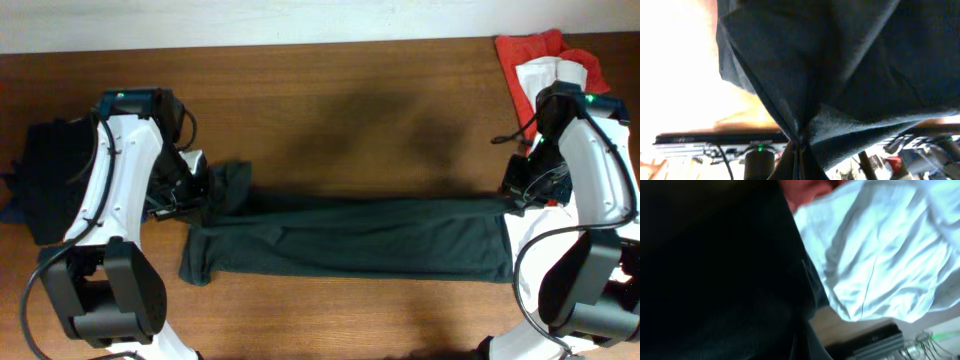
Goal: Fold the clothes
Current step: 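Fold the top half down toward the bottom edge with both grippers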
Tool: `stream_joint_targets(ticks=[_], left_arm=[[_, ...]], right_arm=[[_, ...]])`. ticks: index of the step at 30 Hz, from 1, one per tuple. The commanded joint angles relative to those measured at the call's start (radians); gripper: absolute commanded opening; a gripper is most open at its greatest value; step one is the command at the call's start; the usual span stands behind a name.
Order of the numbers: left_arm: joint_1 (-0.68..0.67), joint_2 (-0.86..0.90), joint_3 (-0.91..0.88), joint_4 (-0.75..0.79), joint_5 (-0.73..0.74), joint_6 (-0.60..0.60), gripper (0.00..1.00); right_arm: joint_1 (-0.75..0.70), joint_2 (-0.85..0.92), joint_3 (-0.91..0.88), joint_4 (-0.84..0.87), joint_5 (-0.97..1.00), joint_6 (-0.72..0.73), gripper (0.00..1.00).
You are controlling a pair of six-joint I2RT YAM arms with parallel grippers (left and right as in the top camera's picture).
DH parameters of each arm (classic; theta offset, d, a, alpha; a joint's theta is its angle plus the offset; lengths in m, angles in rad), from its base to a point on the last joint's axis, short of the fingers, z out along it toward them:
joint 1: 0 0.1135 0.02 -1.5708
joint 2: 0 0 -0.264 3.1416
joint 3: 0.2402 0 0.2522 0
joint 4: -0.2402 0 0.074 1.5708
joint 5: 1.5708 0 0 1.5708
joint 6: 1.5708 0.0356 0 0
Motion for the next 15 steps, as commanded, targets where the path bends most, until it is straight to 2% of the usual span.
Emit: stream_joint_targets(ticks=[1,5,6,7,8,9,10,11,15], left_arm=[[0.003,-0.016,-0.058,0.004,-0.040,0.016,0.01],[0.003,-0.016,-0.110,0.011,-0.075,0.016,0.01],[0.003,-0.016,-0.116,0.011,-0.082,0.016,0.01],[0.003,-0.016,-0.119,0.011,-0.081,0.016,0.02],[0.003,-0.016,-0.119,0.011,-0.081,0.016,0.14],[0.003,-0.016,-0.119,0.011,-0.081,0.016,0.28],[0.003,-0.016,-0.119,0.009,-0.081,0.016,0.41],[0.003,-0.016,-0.119,0.006,-0.080,0.016,0.47],[0.002,-0.016,-0.112,0.015,-0.072,0.016,0.52]], right_arm=[[-0.001,-0.003,-0.077,-0.017,0.013,-0.007,0.04],[-0.001,-0.003,-0.151,-0.017,0.013,-0.007,0.06],[-0.001,-0.003,-0.161,-0.018,0.013,-0.007,0.16],[-0.001,-0.003,-0.169,-0.020,0.013,-0.007,0.31],[-0.001,-0.003,-0.177,-0.020,0.013,-0.007,0.47],[-0.001,-0.003,-0.182,-0.020,0.013,-0.007,0.54],[-0.001,-0.003,-0.183,-0.020,0.013,-0.007,0.56],[-0.001,-0.003,-0.183,-0.020,0.013,-0.007,0.56],[-0.001,-0.003,-0.183,0.011,-0.003,-0.007,0.56]])
